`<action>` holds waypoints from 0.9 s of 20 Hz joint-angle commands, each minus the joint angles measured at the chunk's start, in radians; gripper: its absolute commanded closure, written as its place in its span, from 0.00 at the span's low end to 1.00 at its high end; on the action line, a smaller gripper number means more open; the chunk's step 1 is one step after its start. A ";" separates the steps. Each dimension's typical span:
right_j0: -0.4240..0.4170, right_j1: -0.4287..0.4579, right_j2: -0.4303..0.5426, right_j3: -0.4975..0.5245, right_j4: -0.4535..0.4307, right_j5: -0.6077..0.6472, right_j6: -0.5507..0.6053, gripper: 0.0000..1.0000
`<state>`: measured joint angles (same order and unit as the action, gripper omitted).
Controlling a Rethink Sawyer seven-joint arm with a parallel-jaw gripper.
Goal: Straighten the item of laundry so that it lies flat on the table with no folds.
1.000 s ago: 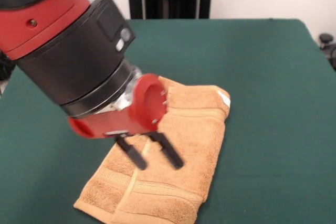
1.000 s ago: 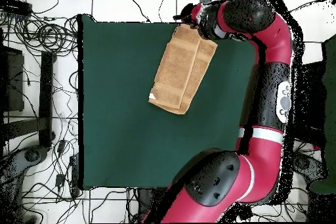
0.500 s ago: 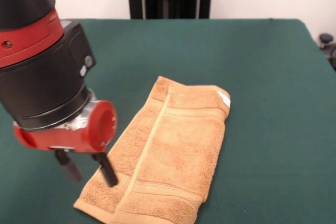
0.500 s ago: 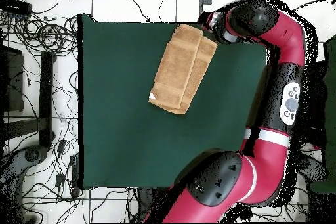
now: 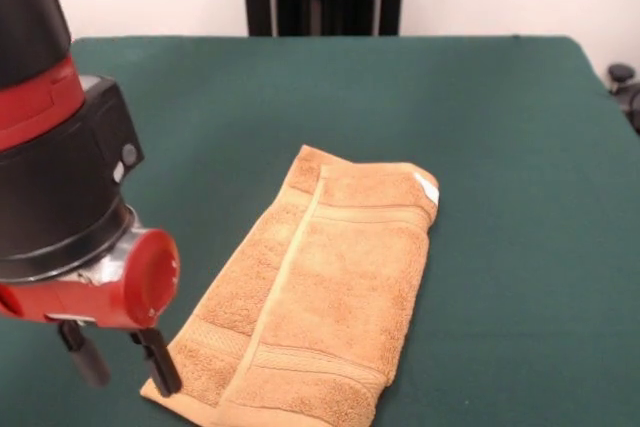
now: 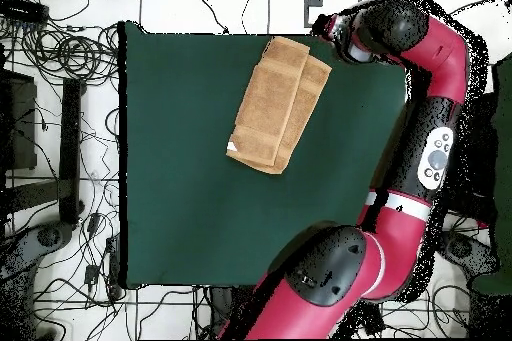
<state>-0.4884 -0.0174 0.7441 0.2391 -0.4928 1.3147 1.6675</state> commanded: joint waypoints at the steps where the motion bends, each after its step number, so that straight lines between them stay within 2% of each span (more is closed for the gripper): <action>1: 0.016 0.048 0.265 0.020 -0.109 0.179 -0.313 0.00; 7: -0.001 0.061 0.344 0.022 -0.168 0.199 -0.329 0.00; 18: -0.012 0.079 0.408 0.054 -0.166 0.238 -0.321 0.00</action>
<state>-0.4974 0.0574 1.0265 0.2186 -0.6137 1.4433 1.6544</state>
